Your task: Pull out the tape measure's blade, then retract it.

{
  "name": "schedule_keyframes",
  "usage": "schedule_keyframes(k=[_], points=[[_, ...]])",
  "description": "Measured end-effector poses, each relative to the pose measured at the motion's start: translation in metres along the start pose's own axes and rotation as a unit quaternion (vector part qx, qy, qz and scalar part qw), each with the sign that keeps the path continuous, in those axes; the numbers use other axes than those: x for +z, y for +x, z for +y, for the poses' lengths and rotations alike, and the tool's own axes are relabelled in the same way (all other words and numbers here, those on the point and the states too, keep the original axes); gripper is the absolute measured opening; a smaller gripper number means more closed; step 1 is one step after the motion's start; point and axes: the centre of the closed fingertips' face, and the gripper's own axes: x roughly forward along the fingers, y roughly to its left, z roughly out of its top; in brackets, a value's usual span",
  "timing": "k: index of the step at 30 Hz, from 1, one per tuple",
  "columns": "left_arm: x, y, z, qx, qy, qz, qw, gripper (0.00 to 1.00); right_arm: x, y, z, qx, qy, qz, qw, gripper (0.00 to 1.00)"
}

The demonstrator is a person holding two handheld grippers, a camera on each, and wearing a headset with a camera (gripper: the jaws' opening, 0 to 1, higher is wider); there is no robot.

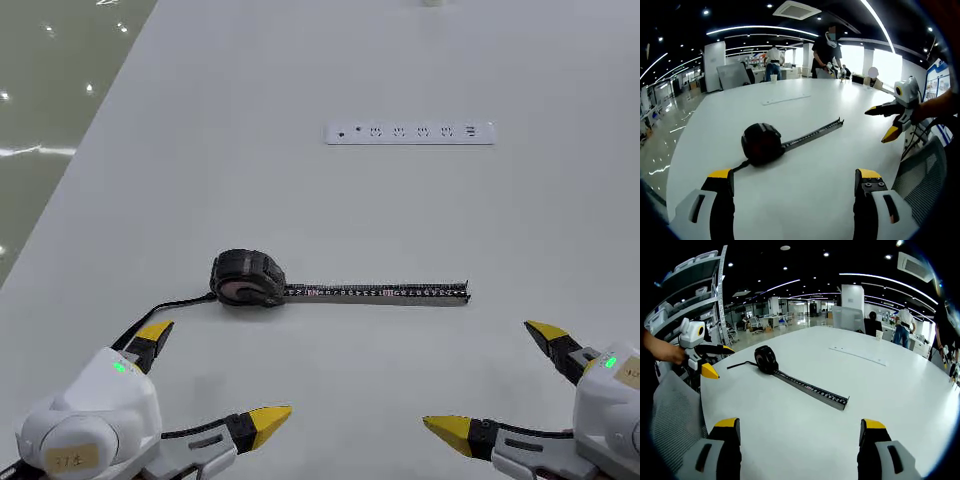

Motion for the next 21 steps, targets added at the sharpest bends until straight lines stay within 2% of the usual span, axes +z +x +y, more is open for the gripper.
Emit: schedule_keyframes(k=[13,17,21], points=[[0.007,-0.004,0.003,0.040,-0.021,0.001,0.9990,0.99,0.012,-0.001,0.005,-0.030,0.031,-0.014,0.9990,0.99],[0.009,-0.003,0.002,0.052,-0.028,-0.001,0.9983,0.99,0.014,0.000,0.007,-0.033,0.036,-0.015,0.9987,0.98],[0.009,-0.001,0.002,0.058,-0.028,0.006,0.9979,0.99,0.013,0.002,0.010,-0.030,0.036,-0.011,0.9989,0.98]])
